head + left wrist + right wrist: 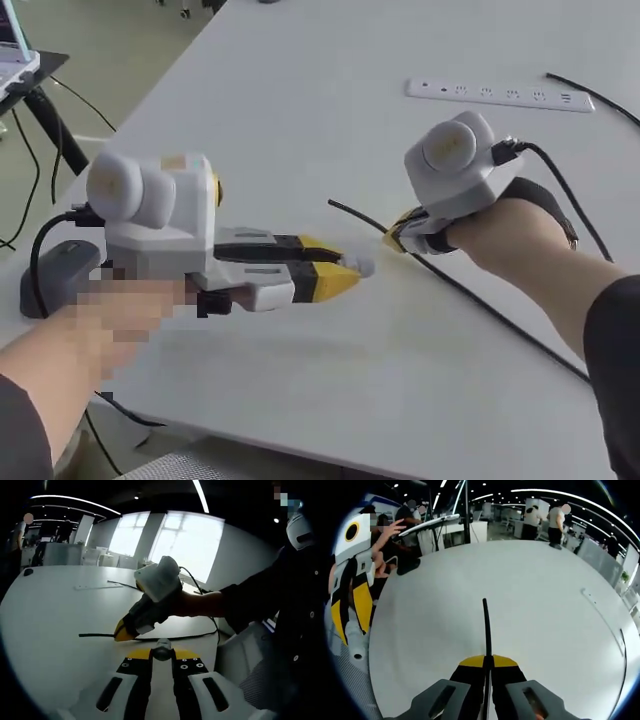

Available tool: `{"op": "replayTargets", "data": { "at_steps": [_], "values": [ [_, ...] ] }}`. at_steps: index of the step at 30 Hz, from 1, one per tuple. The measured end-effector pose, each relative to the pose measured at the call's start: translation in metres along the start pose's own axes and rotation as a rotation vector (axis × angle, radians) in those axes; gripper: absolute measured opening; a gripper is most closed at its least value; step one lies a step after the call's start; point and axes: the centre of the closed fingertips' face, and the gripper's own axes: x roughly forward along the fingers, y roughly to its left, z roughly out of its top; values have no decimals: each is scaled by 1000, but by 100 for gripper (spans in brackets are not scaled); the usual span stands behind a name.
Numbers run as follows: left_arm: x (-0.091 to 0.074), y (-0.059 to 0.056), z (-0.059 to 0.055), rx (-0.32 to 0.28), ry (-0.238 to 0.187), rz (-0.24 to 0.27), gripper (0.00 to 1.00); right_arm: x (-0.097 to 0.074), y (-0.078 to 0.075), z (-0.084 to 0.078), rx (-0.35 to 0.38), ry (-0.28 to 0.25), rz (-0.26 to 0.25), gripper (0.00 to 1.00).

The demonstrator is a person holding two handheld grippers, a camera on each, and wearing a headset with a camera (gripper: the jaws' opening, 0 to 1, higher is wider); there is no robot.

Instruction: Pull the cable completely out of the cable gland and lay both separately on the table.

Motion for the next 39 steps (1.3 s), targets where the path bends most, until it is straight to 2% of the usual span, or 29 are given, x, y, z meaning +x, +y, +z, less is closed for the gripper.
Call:
{"op": "replayTargets", "data": {
  "at_steps": [4, 16, 24, 25, 27, 33, 36, 39],
  "values": [
    [2, 3, -5, -6, 4, 5, 15, 2, -4, -1, 2, 1, -1, 0],
    [11, 16, -28, 10, 27, 2, 15, 5, -1, -4, -12, 17, 1, 0],
    [20, 21, -45, 35, 46, -8, 15, 7, -3, -4, -48, 20, 2, 0],
    [21, 22, -50, 42, 63, -6, 15, 7, -4, -4, -53, 19, 1, 0],
    [22, 24, -55, 45, 65, -5, 15, 7, -4, -4, -64, 17, -1, 0],
    [21, 32, -64, 53, 67, 12, 15, 5, -1, -5, -71, 12, 3, 0],
    [21, 35, -70, 54, 71, 18, 15, 4, -1, -5, -70, 6, 0, 5],
    [22, 36, -71, 68, 71, 24, 15, 3, 1, -5, -68, 8, 2, 7]
  ]
}}
